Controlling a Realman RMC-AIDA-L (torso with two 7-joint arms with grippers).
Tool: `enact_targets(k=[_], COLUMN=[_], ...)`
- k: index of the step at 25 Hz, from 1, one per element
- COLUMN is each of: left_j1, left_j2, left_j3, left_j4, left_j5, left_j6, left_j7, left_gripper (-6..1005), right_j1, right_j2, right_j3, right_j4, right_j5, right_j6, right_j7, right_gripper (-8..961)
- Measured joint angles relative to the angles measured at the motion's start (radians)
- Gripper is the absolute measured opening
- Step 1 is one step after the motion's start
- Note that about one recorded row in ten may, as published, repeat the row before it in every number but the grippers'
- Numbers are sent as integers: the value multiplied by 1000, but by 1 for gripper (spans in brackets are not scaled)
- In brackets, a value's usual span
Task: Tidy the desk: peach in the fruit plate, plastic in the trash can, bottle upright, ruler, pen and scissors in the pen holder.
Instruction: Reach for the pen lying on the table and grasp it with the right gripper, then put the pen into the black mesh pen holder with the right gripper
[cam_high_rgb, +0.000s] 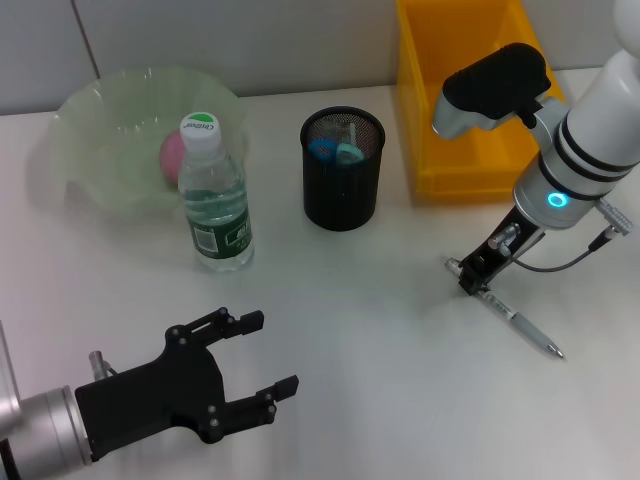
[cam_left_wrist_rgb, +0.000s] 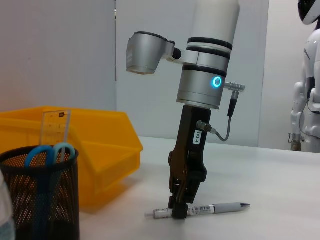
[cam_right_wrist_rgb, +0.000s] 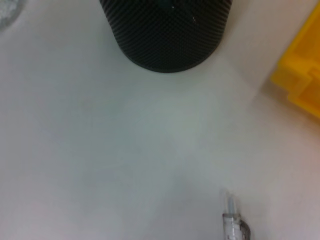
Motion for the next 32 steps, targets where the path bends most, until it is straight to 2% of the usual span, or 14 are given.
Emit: enact_targets(k=[5, 11, 14, 15, 16, 17, 18, 19, 20, 22, 24, 25, 29, 32], left_j1=[1, 3, 3, 3, 3, 3, 3, 3, 3, 4, -1, -1, -4, -5], left_j2=[1, 0, 0, 0, 0, 0, 0, 0, 0, 0, 0, 0, 0, -1], left_j3=[0, 0, 0, 0, 0, 0, 0, 0, 0, 0, 0, 0, 0, 0], left_j4=[0, 0, 0, 0, 1, 3, 3, 4, 4, 5, 7, 7, 8, 10], left_j5=[0, 0, 0, 0, 0, 0, 0, 0, 0, 0, 0, 0, 0, 0], left_j6=[2, 3, 3, 3, 3, 4, 4, 3, 3, 3, 7, 7, 8, 9], left_j7=[0, 0, 0, 0, 0, 0, 0, 0, 0, 0, 0, 0, 0, 0], left_gripper=[797, 797, 797, 797, 798, 798, 798, 798, 798, 798, 797, 797, 797, 797], right_j1=[-5, -34, -71, -71, -96, -96, -113, -152, -152, -190, -250, -250, -324, -344], right_j2=[-1, -1, 0, 0, 0, 0, -1, -2, -2, -1, 0, 0, 0, 2], right_j3=[6, 10, 31, 31, 46, 46, 57, 88, 88, 119, 164, 164, 227, 233], right_j4=[-7, -83, -215, -215, -290, -290, -334, -431, -431, -517, -612, -612, -633, -619], right_j5=[-1, 5, 26, 26, 71, 71, 106, 184, 184, 250, 384, 384, 629, 721], right_j6=[-1, -17, -63, -63, -90, -90, -102, -121, -121, -114, -76, -76, 40, 90], right_j7=[-2, -5, -5, -5, -11, -11, -20, -50, -50, -76, -124, -124, -310, -406], right_gripper=[168, 169, 169, 169, 169, 169, 169, 170, 170, 170, 170, 170, 170, 170])
